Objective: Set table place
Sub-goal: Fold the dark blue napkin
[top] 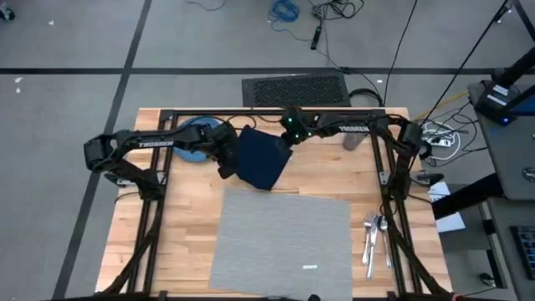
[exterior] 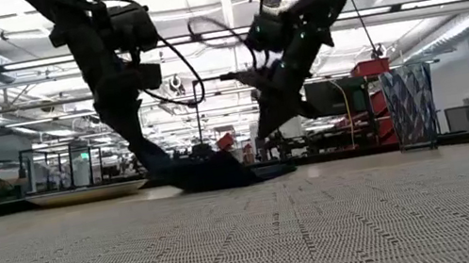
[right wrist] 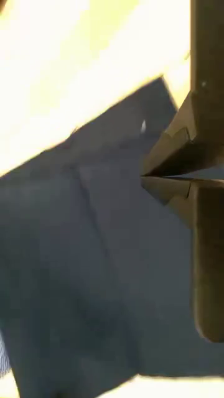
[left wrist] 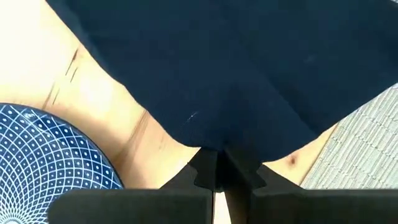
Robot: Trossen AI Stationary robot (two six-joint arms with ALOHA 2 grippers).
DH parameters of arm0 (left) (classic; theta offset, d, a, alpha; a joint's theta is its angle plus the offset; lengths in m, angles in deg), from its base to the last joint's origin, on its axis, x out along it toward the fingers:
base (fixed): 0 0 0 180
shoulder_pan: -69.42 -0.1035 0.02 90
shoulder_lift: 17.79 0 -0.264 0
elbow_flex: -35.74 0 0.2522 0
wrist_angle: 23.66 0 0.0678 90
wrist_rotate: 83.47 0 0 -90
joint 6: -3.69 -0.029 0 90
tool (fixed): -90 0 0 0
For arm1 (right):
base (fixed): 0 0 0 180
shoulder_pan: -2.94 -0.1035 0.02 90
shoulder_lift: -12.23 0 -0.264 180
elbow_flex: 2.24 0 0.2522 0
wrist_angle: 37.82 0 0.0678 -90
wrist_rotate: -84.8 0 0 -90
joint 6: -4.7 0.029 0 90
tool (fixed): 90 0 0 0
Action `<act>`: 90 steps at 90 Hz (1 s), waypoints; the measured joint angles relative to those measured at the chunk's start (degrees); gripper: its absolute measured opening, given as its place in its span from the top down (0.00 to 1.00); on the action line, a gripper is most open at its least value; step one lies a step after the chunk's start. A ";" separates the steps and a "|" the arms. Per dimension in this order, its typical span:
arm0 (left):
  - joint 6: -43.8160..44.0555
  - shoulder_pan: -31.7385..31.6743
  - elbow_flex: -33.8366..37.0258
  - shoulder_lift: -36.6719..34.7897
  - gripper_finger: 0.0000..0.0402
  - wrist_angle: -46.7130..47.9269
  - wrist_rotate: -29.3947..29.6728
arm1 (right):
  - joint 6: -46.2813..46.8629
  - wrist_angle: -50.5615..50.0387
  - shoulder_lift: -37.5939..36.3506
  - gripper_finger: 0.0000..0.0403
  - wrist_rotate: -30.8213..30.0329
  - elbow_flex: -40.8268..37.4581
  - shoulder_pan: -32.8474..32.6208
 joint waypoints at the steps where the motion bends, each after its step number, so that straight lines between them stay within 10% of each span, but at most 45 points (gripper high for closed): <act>1: 0.00 0.00 0.00 0.00 1.00 -0.05 -0.09 | -0.18 -0.53 0.37 1.00 0.28 0.12 0.16; 90: -1.77 -0.24 -0.85 -1.78 1.00 1.72 3.95 | -8.30 -21.75 6.55 1.00 3.63 5.13 -2.66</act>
